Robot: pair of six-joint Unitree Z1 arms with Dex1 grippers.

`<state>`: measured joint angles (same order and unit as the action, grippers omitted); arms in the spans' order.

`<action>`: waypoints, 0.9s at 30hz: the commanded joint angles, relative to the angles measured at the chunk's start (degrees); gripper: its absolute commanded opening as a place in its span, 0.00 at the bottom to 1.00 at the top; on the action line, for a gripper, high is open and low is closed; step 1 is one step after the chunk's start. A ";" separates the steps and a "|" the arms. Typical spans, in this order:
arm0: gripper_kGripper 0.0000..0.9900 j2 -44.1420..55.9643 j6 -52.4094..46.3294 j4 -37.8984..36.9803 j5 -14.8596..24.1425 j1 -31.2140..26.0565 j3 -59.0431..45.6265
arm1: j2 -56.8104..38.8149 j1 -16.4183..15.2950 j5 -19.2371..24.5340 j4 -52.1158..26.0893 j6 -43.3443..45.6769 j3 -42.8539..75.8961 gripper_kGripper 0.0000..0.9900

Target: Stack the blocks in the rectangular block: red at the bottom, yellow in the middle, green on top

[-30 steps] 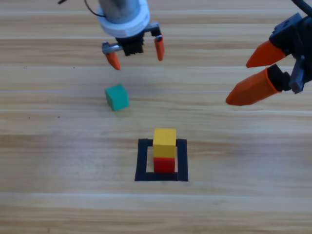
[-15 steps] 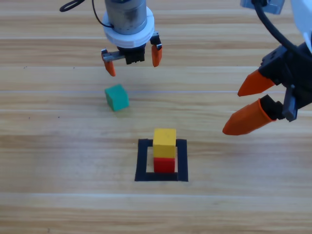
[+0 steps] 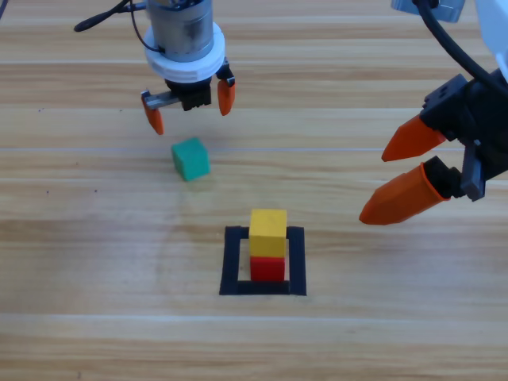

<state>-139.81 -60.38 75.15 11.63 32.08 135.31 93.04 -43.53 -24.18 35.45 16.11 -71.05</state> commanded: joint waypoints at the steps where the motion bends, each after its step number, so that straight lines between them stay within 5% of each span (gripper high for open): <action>1: 1.00 -4.59 -0.62 0.70 -0.91 -1.67 -0.05 | 0.48 -1.29 -1.57 -0.21 0.24 1.97 1.00; 27: 1.00 -8.37 -3.61 1.40 -4.86 -1.41 -0.66 | 0.74 -1.29 -2.54 -0.29 0.24 1.97 1.00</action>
<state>-144.10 -63.37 75.87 7.62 31.44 135.45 93.04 -43.53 -25.91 35.45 16.11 -71.04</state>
